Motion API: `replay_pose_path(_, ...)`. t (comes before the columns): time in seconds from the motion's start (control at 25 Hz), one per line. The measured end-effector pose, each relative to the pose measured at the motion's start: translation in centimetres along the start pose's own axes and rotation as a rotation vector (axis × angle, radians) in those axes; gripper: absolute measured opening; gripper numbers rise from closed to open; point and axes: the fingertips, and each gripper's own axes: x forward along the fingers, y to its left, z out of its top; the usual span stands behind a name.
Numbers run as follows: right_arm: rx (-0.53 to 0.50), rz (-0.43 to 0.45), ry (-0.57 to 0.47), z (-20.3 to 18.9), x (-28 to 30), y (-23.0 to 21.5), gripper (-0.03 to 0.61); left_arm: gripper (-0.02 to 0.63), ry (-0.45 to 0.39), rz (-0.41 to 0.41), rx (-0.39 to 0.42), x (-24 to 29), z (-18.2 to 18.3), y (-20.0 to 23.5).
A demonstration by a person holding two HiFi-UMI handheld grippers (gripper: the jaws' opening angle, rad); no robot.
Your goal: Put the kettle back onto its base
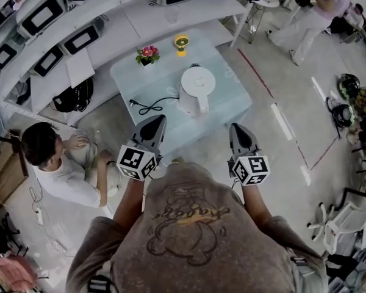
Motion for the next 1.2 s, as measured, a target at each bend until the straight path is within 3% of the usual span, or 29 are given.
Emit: replay_pose_path(1.2,0.009,0.027,0.010,-0.26,0.53,0.39,-0.002,0.021,0.019,-0.007,-0.035,-0.30,-0.18,-0.14)
